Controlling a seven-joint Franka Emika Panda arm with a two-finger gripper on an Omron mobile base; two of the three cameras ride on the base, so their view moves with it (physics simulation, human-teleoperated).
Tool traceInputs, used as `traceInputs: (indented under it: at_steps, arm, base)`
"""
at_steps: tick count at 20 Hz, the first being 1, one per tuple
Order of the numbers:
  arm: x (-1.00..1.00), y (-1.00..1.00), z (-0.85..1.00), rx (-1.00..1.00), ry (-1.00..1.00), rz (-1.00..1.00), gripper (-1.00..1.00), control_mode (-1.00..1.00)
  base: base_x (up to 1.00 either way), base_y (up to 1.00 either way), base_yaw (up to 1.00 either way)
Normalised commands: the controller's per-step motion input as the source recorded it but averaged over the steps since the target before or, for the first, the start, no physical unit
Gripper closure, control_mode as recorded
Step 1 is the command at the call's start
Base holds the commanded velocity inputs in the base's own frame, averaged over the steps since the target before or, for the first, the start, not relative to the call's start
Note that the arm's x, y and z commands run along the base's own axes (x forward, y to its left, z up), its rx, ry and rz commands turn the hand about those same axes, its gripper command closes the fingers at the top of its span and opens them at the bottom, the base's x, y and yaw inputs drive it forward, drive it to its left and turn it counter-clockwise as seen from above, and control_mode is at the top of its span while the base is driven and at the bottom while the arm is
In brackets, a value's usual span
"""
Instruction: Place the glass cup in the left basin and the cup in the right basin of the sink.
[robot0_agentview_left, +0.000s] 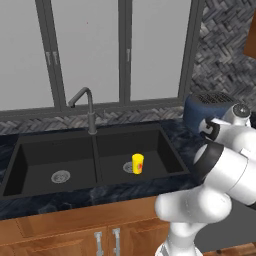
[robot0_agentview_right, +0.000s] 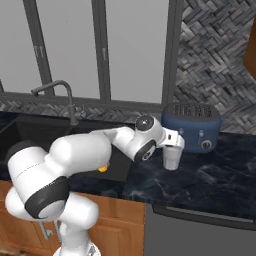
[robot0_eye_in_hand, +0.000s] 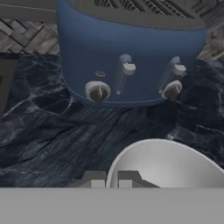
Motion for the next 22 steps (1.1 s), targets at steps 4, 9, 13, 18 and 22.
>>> traceInputs:
  at_steps: [4, 9, 13, 18, 22]
  arm:
    - [0.01, 0.2, 0.19, 0.0, -0.1, -0.04, 1.0, -1.0]
    - [0.22, 0.27, 0.02, 0.04, -0.02, -0.01, 1.0, -1.0]
    - [0.19, 0.32, 0.0, 0.13, 0.0, 0.0, 1.0, -1.0]
    - [0.15, 0.43, 0.0, 0.07, 0.0, 0.0, 1.0, -1.0]
    - [0.08, 0.51, 0.0, 0.03, 0.0, 0.0, 1.0, -1.0]
  base:
    - [0.0, 0.0, 0.0]
    - [0.0, 0.0, 0.0]
    - [0.0, 0.0, 0.0]
    - [0.0, 0.0, 0.0]
    - [0.0, 0.0, 0.0]
